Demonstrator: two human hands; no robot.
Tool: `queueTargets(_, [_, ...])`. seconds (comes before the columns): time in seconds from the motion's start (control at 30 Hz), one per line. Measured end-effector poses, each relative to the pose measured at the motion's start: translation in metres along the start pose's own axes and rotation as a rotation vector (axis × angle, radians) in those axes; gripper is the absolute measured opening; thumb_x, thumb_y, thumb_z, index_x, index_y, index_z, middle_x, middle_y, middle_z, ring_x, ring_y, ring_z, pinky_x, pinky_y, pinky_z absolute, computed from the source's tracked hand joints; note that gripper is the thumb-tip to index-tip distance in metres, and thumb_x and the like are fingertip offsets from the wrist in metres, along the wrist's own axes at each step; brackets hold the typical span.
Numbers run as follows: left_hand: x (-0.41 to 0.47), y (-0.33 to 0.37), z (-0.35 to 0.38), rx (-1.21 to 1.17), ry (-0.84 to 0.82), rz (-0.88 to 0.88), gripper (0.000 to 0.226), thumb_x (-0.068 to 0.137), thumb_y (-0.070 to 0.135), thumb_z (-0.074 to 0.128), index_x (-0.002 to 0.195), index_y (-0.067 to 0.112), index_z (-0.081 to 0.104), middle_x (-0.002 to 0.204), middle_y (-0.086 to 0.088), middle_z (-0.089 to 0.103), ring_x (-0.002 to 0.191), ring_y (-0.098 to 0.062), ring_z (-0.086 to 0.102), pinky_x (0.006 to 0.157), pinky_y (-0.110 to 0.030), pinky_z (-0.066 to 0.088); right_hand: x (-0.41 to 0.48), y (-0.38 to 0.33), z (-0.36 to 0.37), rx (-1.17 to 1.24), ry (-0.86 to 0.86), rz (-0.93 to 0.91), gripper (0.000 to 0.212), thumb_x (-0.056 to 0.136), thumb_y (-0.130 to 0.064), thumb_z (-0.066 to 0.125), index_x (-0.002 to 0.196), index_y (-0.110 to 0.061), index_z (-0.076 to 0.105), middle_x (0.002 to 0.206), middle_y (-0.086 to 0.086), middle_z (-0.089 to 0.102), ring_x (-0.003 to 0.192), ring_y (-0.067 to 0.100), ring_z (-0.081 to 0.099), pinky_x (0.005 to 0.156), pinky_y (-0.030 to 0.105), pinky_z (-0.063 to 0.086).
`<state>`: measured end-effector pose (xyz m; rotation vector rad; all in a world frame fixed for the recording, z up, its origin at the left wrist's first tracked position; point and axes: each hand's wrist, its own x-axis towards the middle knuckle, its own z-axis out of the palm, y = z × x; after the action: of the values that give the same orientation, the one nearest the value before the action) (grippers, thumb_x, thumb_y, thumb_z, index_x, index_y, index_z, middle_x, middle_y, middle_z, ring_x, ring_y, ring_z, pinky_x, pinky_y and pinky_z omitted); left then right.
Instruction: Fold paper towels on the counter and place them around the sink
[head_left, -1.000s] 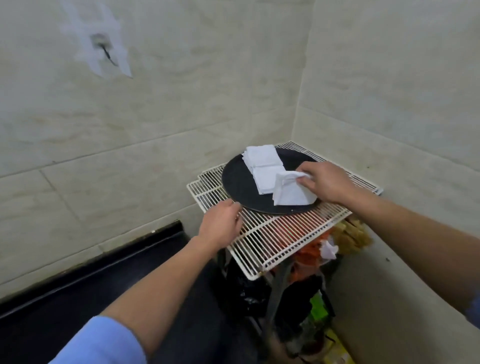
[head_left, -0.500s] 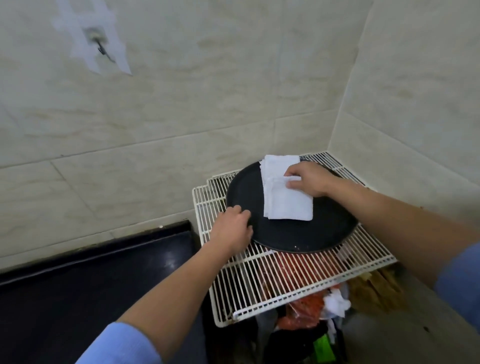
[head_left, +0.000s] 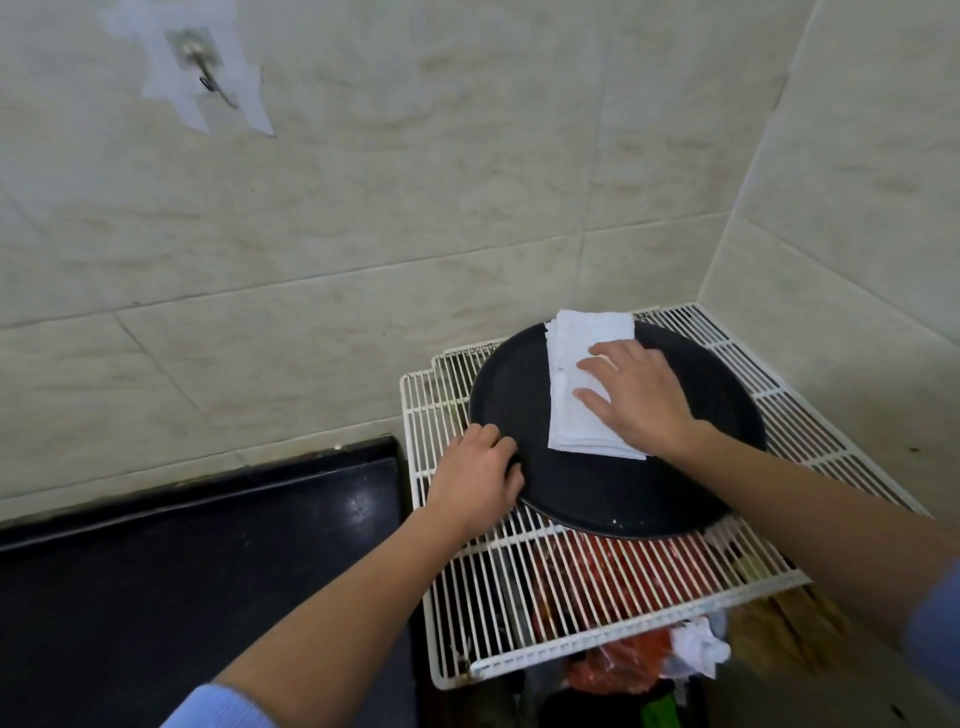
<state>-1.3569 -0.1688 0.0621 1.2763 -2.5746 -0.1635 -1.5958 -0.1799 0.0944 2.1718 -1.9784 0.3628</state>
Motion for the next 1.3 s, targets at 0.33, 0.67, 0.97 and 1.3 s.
queueTargets(0.33, [-0.004, 0.002, -0.001, -0.024, 0.046, 0.002, 0.025, 0.092, 0.028, 0.048, 0.106, 0.014, 0.063, 0.103, -0.002, 0.056, 0.097, -0.019, 0.049, 0.087, -0.037, 0.046, -0.015, -0.012, 0.032, 0.027, -0.3, -0.003, 0.07, 0.094, -0.062, 0.015, 0.153, -0.026, 0.003, 0.162, 0.002, 0.003, 0.149, 0.018, -0.002, 0.119, 0.041, 0.006])
queueTargets(0.67, [-0.081, -0.043, -0.058, 0.022, 0.046, -0.183, 0.023, 0.091, 0.03, 0.052, 0.108, 0.018, 0.06, 0.103, -0.002, 0.062, 0.092, -0.026, 0.06, 0.072, -0.036, 0.048, -0.024, -0.079, -0.025, 0.203, -0.098, -0.052, 0.044, 0.097, -0.045, 0.045, 0.131, -0.018, 0.052, 0.138, 0.003, 0.048, 0.126, 0.022, 0.045, 0.098, 0.041, 0.043])
queueTargets(0.97, [-0.315, -0.141, -0.124, 0.175, -0.053, -0.475, 0.017, 0.09, 0.031, 0.049, 0.099, 0.02, 0.058, 0.102, -0.001, 0.064, 0.096, -0.027, 0.059, 0.069, -0.034, 0.042, -0.067, -0.325, -0.029, 0.289, -0.123, -0.38, 0.028, 0.093, -0.042, 0.048, 0.106, -0.024, 0.066, 0.103, 0.003, 0.07, 0.096, 0.028, 0.064, 0.078, 0.038, 0.051])
queueTargets(1.3, [-0.64, -0.228, -0.193, 0.256, -0.028, -0.957, 0.018, 0.09, 0.032, 0.046, 0.099, 0.022, 0.058, 0.105, -0.002, 0.065, 0.098, -0.026, 0.06, 0.075, -0.035, 0.046, -0.15, -0.641, -0.017, 0.308, -0.284, -0.857, 0.025, 0.094, -0.042, 0.044, 0.109, -0.029, 0.06, 0.106, -0.006, 0.068, 0.096, 0.022, 0.062, 0.075, 0.034, 0.047])
